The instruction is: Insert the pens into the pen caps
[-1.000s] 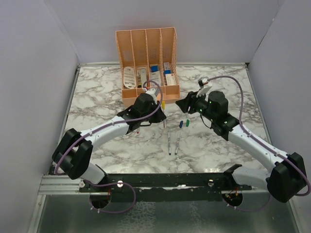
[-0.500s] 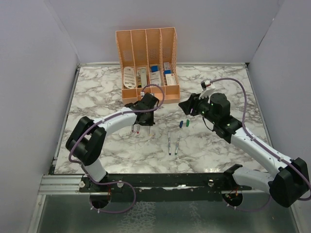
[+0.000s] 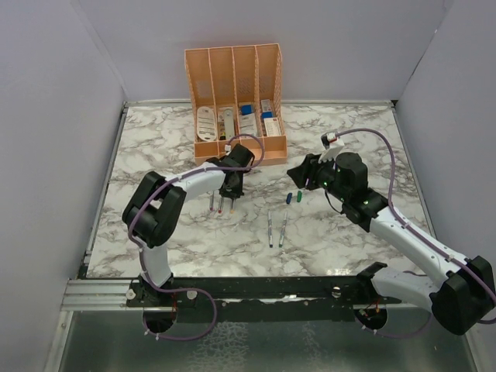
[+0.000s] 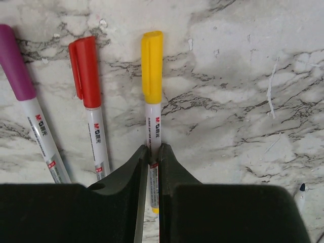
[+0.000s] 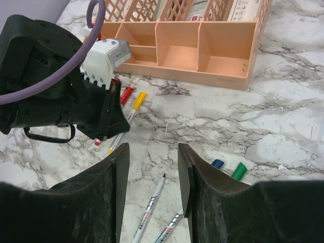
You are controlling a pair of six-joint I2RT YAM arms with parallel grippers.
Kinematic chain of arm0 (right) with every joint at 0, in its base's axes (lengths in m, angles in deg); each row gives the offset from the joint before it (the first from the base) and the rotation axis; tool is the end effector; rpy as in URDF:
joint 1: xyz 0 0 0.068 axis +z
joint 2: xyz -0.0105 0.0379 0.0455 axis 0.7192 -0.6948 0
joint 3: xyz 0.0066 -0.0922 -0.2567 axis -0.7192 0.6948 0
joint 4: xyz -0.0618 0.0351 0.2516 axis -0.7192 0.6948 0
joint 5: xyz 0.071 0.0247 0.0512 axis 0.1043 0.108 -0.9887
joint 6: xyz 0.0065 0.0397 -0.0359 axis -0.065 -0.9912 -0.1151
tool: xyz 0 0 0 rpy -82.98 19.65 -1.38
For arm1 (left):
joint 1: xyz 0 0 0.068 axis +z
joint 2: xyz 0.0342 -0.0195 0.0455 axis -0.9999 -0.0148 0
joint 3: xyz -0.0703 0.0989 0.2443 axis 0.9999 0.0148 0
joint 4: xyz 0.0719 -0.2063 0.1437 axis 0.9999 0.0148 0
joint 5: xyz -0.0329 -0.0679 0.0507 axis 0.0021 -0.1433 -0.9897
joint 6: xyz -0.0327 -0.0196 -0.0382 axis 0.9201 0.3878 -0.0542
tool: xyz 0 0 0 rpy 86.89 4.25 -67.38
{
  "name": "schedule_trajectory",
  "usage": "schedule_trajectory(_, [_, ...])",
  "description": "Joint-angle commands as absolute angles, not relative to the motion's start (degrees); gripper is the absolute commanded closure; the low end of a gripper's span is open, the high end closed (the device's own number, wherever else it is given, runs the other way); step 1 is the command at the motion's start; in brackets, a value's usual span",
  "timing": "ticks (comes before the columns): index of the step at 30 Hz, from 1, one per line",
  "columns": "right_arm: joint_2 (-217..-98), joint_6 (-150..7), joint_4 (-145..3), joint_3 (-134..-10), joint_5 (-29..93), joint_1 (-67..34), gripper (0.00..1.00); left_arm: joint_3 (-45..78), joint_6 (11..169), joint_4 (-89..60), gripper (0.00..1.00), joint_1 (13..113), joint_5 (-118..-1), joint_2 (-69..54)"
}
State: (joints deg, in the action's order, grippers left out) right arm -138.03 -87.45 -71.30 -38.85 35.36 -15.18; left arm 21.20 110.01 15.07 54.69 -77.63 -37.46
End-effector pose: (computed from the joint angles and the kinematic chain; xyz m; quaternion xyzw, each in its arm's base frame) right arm 0.2122 0.1299 0.2869 -0.0799 0.8111 0.2900 0.5016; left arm 0.3044 -0.2016 0.1666 0.0035 0.9738 -0.0456 0.2229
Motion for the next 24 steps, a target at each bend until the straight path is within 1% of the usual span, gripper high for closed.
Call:
schedule_trajectory(1, [-137.2, -87.7, -69.8, -38.4, 37.3, -14.7, 0.58, 18.9, 107.6, 16.8, 0.88, 55.3, -80.1, -41.5])
schedule_trajectory(3, [-137.2, -87.6, -69.7, -38.4, 37.5, -14.7, 0.58, 18.0, 107.5, 17.4, 0.77, 55.3, -80.2, -42.2])
schedule_trajectory(4, [-137.1, -87.6, -69.7, -38.3, 37.6, -14.7, 0.58, 17.8, 107.4, 17.4, 0.74, 55.4, -80.3, -42.3])
schedule_trajectory(8, [-137.1, -87.5, -69.4, -38.2, 37.9, -14.7, 0.58, 17.1, 107.3, 18.1, 0.68, 55.4, -81.1, -42.1])
schedule_trajectory(14, [-137.6, -87.5, -69.7, -38.3, 38.2, -14.7, 0.58, 16.1, 107.2, 18.9, 0.67, 55.4, -81.4, -40.9])
schedule_trajectory(24, [-139.9, -88.0, -67.8, -39.2, 41.7, -14.7, 0.58, 12.1, 106.9, 20.0, 0.67, 55.4, -80.2, -33.8])
